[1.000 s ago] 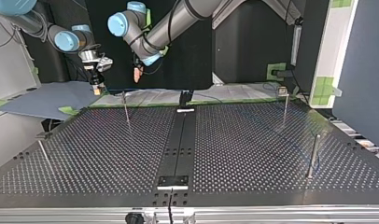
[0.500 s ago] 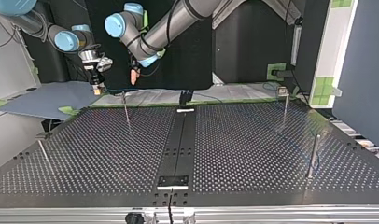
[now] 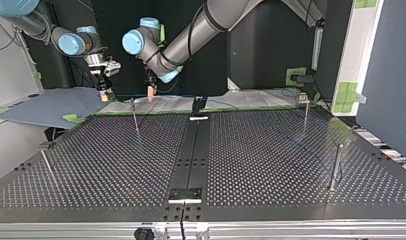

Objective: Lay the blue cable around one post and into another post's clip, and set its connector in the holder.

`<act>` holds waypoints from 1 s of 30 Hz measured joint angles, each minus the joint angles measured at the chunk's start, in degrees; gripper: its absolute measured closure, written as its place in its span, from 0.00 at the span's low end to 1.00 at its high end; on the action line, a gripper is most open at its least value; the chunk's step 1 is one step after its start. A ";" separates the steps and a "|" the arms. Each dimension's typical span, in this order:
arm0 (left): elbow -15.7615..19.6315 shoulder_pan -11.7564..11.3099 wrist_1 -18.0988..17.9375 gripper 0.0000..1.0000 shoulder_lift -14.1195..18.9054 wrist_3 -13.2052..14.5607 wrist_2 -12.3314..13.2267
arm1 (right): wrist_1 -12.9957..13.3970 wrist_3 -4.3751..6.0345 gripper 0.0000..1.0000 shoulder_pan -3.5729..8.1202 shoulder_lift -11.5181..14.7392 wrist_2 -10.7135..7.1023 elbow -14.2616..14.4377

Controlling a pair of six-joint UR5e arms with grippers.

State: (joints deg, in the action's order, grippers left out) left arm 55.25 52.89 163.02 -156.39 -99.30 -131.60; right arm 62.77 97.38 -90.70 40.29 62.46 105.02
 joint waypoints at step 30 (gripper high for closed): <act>0.81 -1.84 -8.30 1.00 -0.08 -1.99 2.71 | -1.25 0.06 0.98 0.83 0.02 -0.04 -0.07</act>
State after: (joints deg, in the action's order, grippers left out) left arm 56.06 51.04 154.73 -156.47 -101.29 -128.88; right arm 61.52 97.44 -89.87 40.31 62.42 104.95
